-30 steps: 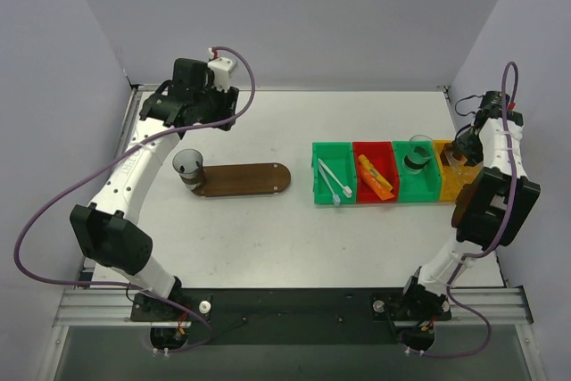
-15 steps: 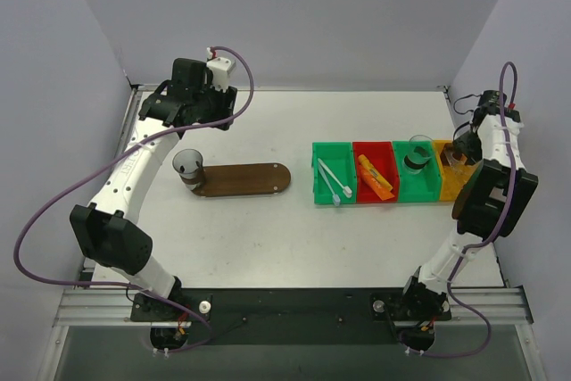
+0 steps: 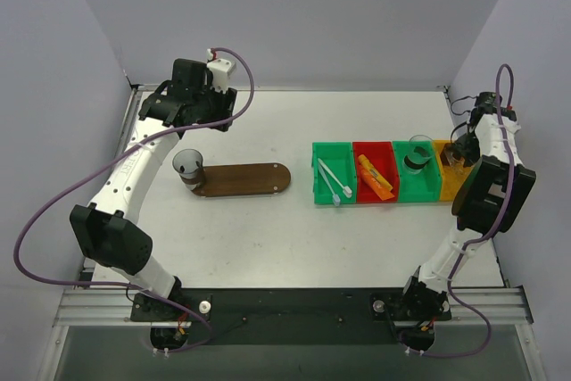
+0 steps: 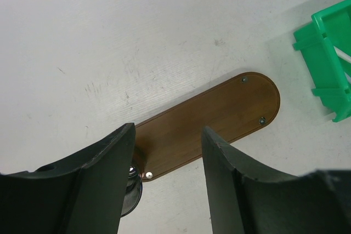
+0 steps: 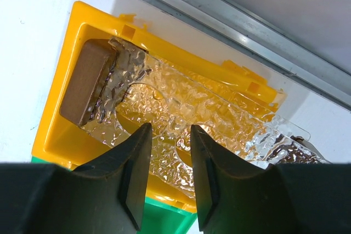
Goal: Prepare toiletry sets of a toothbrush and toothpaste on the tray
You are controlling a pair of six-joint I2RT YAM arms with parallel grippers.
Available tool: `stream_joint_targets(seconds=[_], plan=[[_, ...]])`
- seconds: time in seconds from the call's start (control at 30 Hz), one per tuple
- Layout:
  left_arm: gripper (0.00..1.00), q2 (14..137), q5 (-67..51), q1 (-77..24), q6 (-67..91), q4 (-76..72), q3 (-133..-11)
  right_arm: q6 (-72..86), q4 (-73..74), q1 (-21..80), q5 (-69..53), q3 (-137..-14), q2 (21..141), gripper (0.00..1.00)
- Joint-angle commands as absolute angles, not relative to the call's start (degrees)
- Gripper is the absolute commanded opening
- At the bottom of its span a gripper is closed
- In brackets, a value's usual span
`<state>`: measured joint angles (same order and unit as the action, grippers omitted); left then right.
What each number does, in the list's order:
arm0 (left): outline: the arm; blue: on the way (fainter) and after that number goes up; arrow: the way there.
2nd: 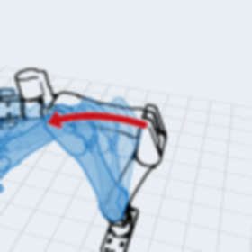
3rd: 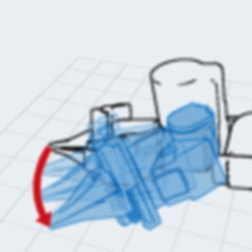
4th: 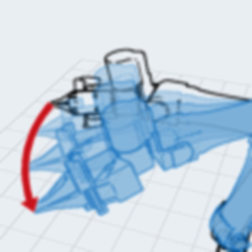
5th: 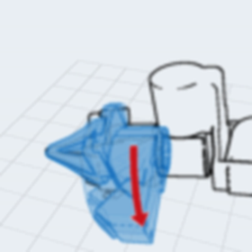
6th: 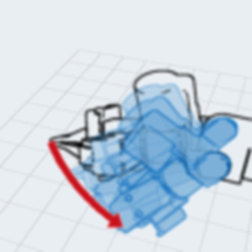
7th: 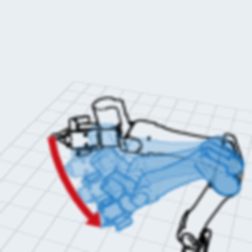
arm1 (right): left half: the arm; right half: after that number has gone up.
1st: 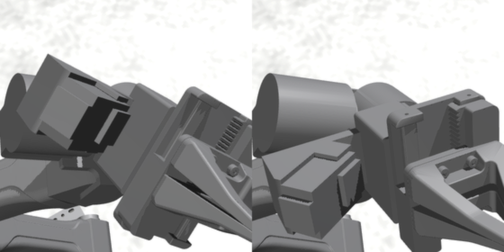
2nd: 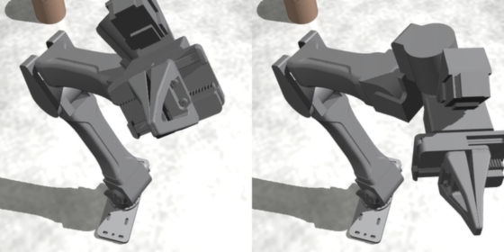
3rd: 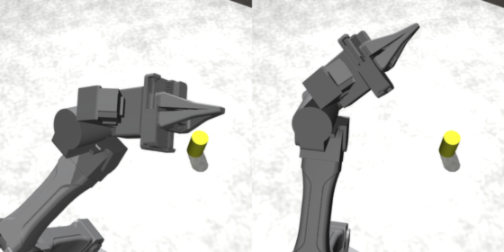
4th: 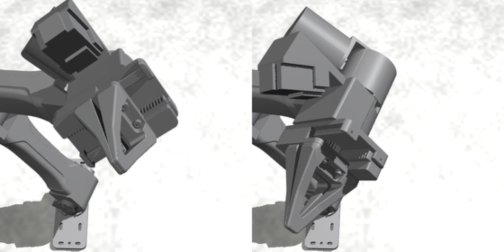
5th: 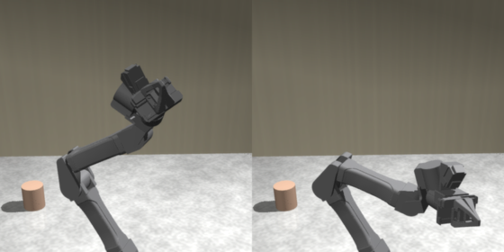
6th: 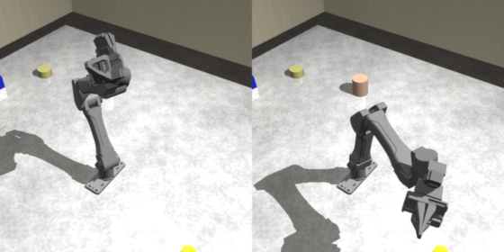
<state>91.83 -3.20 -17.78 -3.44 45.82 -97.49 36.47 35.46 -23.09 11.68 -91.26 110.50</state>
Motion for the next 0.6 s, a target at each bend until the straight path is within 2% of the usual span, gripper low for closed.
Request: stream_joint_targets(seconds=[0.0,0.4,0.57], plan=[[0.61,90.6,-2.5,-17.4,-4.0,45.7,-100.4,37.5,38.8,-22.7,14.1,-93.9,112.7,0.29],[0.61,90.5,-2.5,-17.5,-4.0,45.6,-100.5,40.8,41.1,-22.0,15.1,-91.9,113.1,0.28],[0.61,90.4,-2.3,-17.5,-4.2,45.8,-100.5,42.4,41.1,-22.1,14.8,-92.3,113.8,0.22]])
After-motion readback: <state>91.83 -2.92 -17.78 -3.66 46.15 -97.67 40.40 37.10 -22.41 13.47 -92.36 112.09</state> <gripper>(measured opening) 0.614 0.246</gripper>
